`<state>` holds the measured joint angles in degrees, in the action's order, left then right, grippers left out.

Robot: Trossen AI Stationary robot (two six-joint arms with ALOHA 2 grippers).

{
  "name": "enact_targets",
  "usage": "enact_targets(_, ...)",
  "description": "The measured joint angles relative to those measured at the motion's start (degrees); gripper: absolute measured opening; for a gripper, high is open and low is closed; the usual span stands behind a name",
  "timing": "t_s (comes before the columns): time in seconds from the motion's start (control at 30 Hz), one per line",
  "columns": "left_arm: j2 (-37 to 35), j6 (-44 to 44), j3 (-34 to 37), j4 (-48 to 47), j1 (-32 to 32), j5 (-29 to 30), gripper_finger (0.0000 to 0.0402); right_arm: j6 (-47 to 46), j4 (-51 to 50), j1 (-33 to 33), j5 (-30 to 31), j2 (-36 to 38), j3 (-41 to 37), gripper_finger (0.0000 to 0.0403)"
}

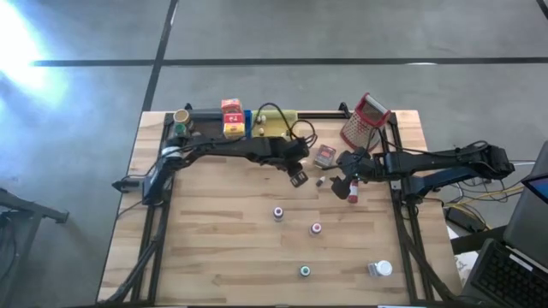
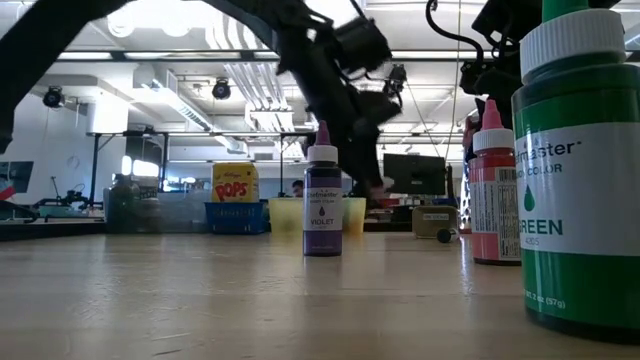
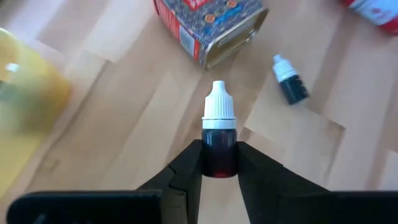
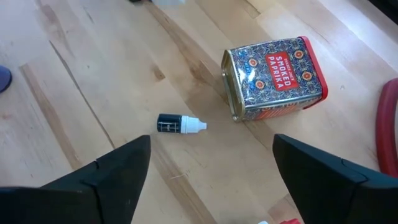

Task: Pick & Place Kitchen Items
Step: Put the small violet food coloring bottle into the yellow bin

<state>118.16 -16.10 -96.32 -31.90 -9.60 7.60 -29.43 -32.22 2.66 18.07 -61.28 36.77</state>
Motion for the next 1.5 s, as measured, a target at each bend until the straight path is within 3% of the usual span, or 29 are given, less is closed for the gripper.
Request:
enact_targets(0.27, -17.06, -0.39, 21.31, 15.11, 0.04, 0.02, 0.0094, 0.0, -0.01, 0.0, 0.02, 0.0, 0.0, 0.036)
enact_targets(0.4, -25.77, -0.11, 34.52, 32.16, 0.29, -1.34, 0.0094, 0.0, 1.1, 0.72, 0.05, -0.01, 0.0, 0.0363)
enact_targets(0.5, -29.88, 1.06, 43.15, 47.46, 0.46, -5.74, 0.0094, 0.0, 1.52, 0.8, 0.08, 0.0, 0.0, 0.036)
enact_targets(0.67, -30.97, 1.25, 52.22, 67.53, 0.43, -7.6, 0.0094, 0.0, 2.15, 0.79, 0.05, -0.02, 0.0, 0.0347)
enact_targets(0.97, -26.72, 1.87, 51.51, 71.11, 0.69, -8.92, 0.0094, 5.13, 12.58, 0.76, 0.07, -0.02, -0.02, 0.0319)
enact_targets(1.23, -22.66, 8.31, 47.76, 70.92, 1.18, -19.25, 0.0094, 13.38, 26.48, 0.47, -6.65, -0.02, 0.02, 0.0295)
enact_targets(1.5, -21.98, 13.27, 45.98, 70.9, 1.2, -19.94, 0.0094, 14.1, 27.13, 0.35, -6.17, -0.02, 0.04, 0.028)
